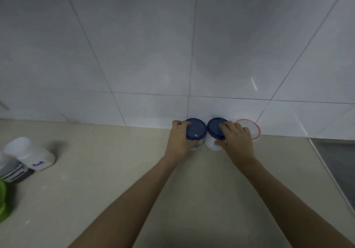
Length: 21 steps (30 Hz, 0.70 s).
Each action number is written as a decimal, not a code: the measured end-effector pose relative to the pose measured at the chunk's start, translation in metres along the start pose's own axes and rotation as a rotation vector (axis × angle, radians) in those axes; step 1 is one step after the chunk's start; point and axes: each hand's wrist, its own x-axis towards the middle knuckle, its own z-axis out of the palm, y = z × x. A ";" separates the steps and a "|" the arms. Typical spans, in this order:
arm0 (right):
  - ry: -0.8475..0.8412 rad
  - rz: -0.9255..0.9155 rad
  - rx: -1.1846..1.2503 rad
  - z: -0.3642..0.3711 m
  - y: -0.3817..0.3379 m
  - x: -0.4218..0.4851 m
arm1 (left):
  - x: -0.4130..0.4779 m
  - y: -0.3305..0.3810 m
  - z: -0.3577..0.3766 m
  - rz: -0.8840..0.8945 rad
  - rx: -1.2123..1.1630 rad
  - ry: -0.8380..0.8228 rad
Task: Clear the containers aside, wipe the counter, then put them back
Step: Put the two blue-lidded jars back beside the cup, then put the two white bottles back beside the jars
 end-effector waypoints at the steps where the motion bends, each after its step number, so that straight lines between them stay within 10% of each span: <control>1: 0.003 0.005 -0.002 0.002 0.000 0.001 | 0.003 0.000 0.001 -0.002 -0.003 0.005; 15: 0.057 -0.001 0.075 -0.019 -0.022 -0.053 | -0.038 -0.039 -0.054 0.042 0.187 0.013; 21: -0.175 -0.234 0.132 -0.030 -0.083 -0.056 | -0.076 -0.077 -0.133 -0.027 0.281 -0.037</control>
